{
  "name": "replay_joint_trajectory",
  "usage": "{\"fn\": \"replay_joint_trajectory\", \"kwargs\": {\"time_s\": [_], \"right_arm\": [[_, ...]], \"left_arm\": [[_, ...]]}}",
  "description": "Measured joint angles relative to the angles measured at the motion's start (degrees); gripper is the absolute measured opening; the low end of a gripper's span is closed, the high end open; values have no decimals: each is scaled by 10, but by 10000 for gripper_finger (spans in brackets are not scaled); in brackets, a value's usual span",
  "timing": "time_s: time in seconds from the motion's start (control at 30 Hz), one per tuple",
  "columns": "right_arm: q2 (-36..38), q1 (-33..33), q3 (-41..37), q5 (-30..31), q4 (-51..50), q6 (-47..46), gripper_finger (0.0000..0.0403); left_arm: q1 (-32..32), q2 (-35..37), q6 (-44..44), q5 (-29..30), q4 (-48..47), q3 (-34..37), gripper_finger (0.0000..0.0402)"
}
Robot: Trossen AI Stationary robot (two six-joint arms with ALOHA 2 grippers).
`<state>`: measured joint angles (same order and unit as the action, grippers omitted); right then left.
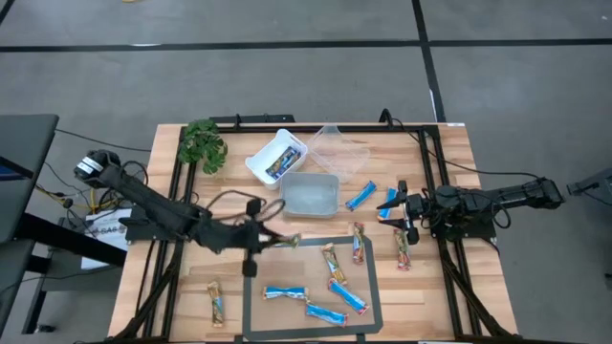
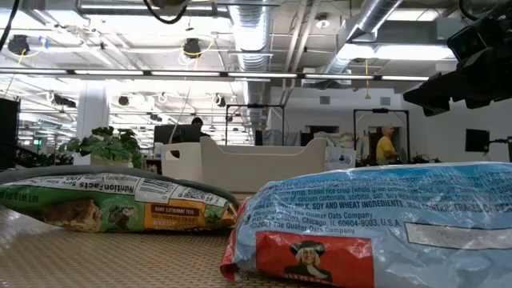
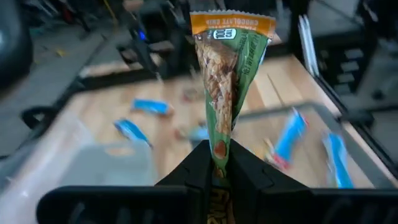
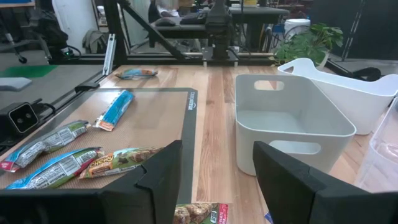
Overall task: Pick and place Granola Bars by type
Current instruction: Put the yellow granola bar into the gray bin
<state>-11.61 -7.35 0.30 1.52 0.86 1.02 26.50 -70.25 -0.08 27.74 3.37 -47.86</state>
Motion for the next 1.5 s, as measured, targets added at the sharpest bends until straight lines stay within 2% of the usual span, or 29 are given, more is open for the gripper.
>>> {"fn": "replay_joint_trajectory", "kwargs": {"time_s": [0.4,0.57,0.67,0.8,0.97,1.13,1.27,1.4,1.5], "right_arm": [[0,0,0,0,0,0,191],[0,0,0,0,0,0,191],[0,0,0,0,0,0,191],[0,0,0,0,0,0,191],[0,0,0,0,0,0,191],[0,0,0,0,0,0,191],[0,0,0,0,0,0,191],[0,0,0,0,0,0,191],[0,0,0,0,0,0,191]], "left_arm": [[-114,9,48,-3,41,0,35],[-190,5,51,-7,40,0,36],[-242,-8,63,-39,37,0,36],[-304,-49,89,-84,19,-20,36],[-351,-122,127,-128,-42,-81,36],[-364,-203,159,-155,-126,-167,36],[-365,-263,161,-155,-201,-230,36],[-364,-307,150,-155,-261,-270,36],[-359,-327,135,-162,-282,-274,36]]}}
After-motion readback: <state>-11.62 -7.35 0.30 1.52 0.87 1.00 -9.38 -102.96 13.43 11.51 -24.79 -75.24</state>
